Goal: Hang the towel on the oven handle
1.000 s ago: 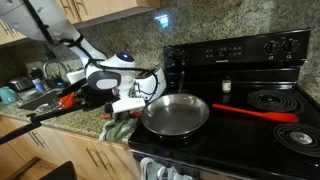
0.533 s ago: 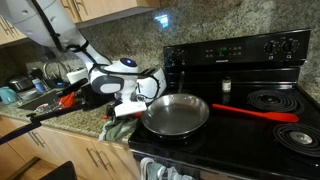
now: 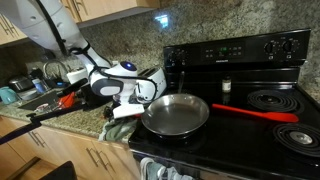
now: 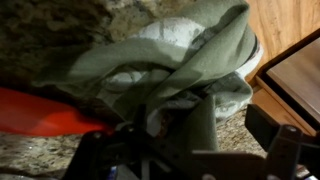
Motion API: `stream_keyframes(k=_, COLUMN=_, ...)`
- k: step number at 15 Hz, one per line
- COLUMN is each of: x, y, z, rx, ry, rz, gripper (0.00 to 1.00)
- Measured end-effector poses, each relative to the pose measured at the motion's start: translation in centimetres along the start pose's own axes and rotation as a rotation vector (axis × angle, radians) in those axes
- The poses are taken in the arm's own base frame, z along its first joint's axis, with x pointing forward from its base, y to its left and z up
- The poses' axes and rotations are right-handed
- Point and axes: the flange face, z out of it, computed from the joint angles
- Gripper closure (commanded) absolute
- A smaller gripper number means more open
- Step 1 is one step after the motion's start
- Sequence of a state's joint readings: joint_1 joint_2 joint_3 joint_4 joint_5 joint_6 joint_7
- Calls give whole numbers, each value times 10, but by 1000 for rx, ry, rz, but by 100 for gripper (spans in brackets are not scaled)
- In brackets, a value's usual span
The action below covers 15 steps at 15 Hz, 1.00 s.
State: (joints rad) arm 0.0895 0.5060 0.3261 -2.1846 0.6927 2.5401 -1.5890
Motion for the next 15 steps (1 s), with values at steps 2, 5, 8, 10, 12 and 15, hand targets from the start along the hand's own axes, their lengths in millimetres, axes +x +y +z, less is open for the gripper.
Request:
stream_keyframes(k=2, x=3, y=0, z=7, rx=13, ry=7, rz=-2, gripper=0)
stream_keyframes(k=5, x=6, y=3, z=12, rx=21, ry=18, rz=0, gripper=0)
stream_keyframes(k=8, x=6, y=6, z=13, rx=21, ry=22, rz=1, gripper=27)
stream_keyframes(k=10, x=7, y=7, z=13, rx=20, ry=25, rz=1, gripper=37)
stream_keyframes(k=12, x=8, y=9, z=13, rx=18, ry=27, rz=1, gripper=54)
stream_keyframes(k=15, x=9, y=11, z=13, rx=16, ry=29, rz=1, gripper=76)
